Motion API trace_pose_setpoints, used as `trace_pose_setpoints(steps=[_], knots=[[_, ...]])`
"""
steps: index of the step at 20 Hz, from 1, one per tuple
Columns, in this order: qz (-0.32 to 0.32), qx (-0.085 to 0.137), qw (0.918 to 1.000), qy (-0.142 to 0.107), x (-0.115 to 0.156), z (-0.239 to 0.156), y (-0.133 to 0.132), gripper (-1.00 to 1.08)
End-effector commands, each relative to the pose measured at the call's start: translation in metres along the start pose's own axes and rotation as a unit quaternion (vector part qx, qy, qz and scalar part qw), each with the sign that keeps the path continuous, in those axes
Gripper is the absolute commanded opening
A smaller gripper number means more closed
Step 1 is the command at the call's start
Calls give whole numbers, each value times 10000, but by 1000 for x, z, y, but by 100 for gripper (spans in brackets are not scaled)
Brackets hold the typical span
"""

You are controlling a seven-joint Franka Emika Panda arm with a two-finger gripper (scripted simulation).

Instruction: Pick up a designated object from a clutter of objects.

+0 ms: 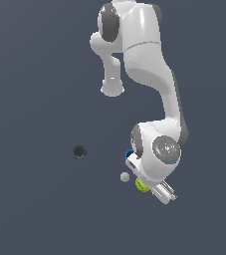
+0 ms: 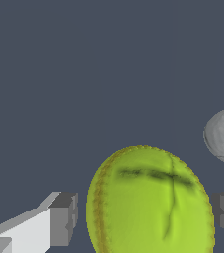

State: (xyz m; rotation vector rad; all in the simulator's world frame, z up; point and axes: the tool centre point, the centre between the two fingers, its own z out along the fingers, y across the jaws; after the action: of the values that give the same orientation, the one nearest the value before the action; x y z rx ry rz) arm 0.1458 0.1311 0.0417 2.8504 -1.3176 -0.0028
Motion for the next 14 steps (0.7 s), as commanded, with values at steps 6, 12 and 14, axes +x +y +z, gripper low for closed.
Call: trace_pose_setpoints(steps=[6, 12, 14], knots=[[1, 10, 10000, 5, 1, 0, -1, -100], [1, 10, 10000, 5, 1, 0, -1, -100], [0, 5, 10000, 2, 0, 0, -1, -100]])
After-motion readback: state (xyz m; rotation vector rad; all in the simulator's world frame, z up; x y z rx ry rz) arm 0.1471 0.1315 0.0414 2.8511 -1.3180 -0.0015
